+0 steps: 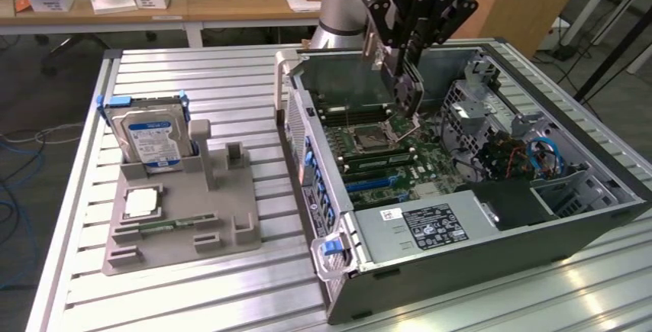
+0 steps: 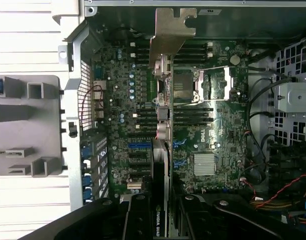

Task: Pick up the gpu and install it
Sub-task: 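Insert the gpu into the slot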

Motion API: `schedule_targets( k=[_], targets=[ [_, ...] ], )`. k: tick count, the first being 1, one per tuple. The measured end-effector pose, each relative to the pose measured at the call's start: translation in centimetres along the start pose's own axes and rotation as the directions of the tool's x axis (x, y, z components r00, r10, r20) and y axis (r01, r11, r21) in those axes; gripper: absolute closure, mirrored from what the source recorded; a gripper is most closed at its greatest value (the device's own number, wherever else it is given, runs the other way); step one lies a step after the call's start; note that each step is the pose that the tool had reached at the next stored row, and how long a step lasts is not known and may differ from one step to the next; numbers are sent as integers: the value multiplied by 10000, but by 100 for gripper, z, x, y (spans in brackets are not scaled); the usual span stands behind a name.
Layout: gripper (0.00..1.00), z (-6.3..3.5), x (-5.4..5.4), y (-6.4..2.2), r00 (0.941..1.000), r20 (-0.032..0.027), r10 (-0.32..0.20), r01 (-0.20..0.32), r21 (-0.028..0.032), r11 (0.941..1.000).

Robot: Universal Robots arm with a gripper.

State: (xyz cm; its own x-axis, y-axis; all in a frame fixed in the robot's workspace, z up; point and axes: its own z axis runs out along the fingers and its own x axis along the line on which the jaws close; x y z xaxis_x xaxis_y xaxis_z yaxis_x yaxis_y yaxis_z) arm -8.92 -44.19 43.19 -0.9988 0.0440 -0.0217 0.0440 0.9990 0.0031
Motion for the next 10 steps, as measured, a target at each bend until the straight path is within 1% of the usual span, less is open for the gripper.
schedule_targets(
  k=[10],
  targets=[
    [74, 3, -171, 7, 9998, -1, -194, 194, -3, 9998]
  ],
)
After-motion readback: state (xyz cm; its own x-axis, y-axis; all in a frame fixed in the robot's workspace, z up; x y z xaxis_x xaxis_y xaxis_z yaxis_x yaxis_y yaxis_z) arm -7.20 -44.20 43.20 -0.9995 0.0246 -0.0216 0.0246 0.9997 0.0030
